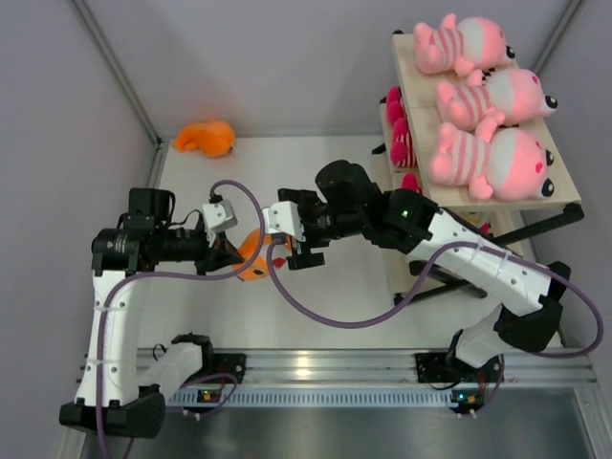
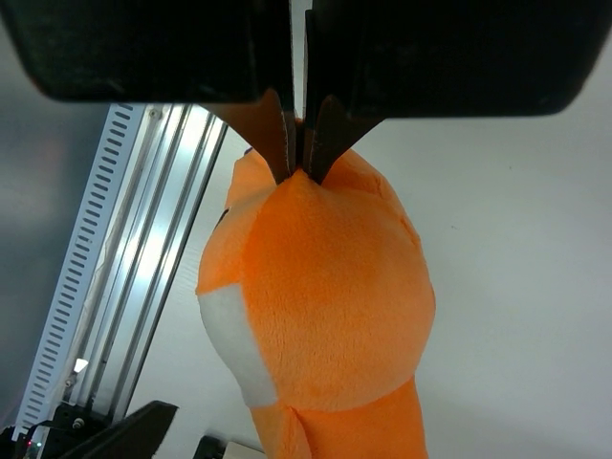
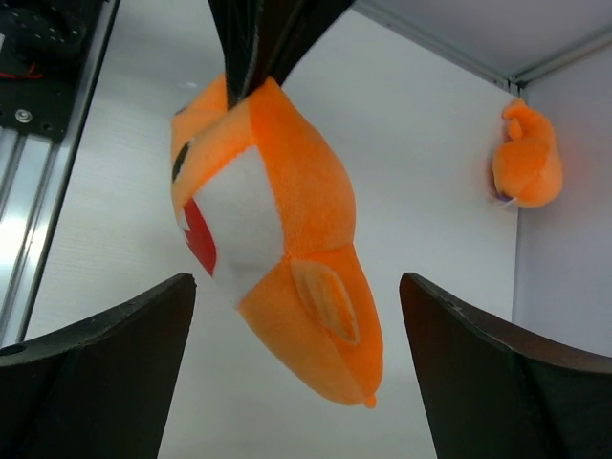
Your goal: Place and organize the stuffed toys onto the shelf
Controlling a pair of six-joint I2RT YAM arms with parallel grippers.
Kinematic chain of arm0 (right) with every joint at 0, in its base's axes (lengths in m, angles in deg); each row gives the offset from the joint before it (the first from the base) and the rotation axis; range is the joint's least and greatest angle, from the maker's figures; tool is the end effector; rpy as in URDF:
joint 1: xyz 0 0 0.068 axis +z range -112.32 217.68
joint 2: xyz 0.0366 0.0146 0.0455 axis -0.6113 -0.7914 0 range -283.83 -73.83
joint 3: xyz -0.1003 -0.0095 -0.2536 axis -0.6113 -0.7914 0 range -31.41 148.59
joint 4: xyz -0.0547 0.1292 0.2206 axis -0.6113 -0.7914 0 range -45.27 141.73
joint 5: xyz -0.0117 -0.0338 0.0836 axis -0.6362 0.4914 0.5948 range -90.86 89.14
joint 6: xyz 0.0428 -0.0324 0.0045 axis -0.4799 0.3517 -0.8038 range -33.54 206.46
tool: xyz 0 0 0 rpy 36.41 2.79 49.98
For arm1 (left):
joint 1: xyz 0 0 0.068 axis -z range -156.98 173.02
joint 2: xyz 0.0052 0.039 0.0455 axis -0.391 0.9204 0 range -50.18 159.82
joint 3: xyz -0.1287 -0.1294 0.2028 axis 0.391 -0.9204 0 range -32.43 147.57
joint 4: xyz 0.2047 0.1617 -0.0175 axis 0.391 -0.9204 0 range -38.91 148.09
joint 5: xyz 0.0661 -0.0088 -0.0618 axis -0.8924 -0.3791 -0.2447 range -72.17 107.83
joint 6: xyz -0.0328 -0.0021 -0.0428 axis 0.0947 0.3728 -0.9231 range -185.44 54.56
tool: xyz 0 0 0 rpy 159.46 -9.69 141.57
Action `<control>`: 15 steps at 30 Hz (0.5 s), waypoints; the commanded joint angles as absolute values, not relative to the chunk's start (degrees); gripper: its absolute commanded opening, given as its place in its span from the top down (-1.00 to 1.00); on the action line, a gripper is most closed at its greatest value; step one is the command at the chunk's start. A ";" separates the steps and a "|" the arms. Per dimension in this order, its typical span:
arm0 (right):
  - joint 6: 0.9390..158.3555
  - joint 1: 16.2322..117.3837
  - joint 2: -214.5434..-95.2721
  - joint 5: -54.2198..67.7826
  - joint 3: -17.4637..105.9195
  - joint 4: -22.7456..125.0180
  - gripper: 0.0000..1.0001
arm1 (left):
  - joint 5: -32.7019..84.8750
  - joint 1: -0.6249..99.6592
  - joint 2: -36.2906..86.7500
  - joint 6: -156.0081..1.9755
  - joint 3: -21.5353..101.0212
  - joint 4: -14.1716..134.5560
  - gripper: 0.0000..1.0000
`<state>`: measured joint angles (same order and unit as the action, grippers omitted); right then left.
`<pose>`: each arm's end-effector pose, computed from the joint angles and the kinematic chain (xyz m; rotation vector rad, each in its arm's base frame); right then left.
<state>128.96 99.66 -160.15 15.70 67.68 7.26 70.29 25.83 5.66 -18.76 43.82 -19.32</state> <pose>0.1418 0.2879 0.4329 -1.7927 1.1696 0.5074 0.1310 -0.0348 0.3935 1.2023 1.8476 -0.7557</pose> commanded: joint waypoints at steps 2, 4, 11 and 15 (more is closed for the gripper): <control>128.57 101.23 -161.19 24.44 70.73 10.06 -0.80 | 72.93 26.01 6.25 -17.01 44.83 -28.31 1.00; 127.77 101.31 -162.24 25.59 69.15 11.73 -0.83 | 73.72 26.09 6.51 -17.01 45.18 -28.31 1.00; 122.77 101.31 -164.96 26.40 65.45 22.90 -0.82 | 74.43 26.09 6.43 -17.18 45.18 -28.31 1.00; 122.15 101.14 -167.34 25.86 65.45 24.40 -0.79 | 74.16 26.09 6.16 -17.18 45.27 -28.31 1.00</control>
<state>124.55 100.90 -166.07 24.88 65.34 18.96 71.19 25.80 6.68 -18.80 43.84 -19.30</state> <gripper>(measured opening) 0.904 0.035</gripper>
